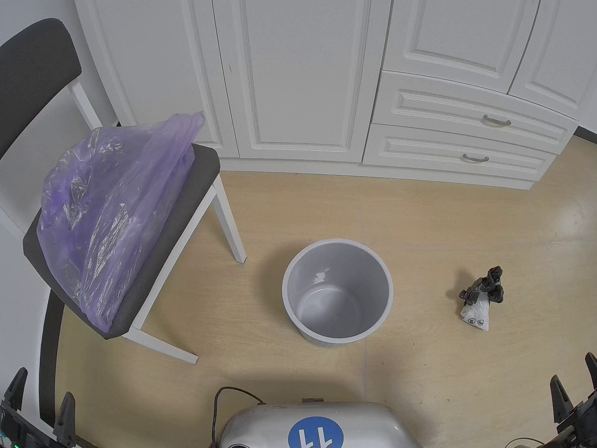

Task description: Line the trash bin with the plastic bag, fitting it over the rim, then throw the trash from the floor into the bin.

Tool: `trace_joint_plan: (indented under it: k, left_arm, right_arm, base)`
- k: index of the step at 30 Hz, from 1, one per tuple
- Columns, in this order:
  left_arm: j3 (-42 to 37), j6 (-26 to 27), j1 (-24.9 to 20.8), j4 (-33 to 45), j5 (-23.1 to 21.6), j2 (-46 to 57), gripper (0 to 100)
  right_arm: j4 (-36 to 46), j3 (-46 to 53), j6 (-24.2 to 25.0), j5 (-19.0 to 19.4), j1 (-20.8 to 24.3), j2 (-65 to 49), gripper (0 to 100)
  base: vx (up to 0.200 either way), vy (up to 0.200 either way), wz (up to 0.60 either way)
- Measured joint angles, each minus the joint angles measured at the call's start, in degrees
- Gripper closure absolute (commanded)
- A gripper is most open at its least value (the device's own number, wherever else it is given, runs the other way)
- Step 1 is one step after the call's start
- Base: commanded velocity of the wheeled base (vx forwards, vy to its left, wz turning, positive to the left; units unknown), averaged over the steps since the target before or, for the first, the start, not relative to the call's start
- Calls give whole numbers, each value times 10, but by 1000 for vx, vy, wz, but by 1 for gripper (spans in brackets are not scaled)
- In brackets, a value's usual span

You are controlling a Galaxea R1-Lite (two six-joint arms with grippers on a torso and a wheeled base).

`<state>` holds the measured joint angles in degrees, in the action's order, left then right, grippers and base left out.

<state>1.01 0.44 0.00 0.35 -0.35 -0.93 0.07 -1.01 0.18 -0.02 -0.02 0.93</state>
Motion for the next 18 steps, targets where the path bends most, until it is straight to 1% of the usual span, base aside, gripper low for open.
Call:
trace_joint_plan:
  k: [18]
  left_arm:
    - [0,1,0,0,0,0,0]
  right_arm:
    - [0,0,0,0,0,0,0]
  base:
    - [0,0,0]
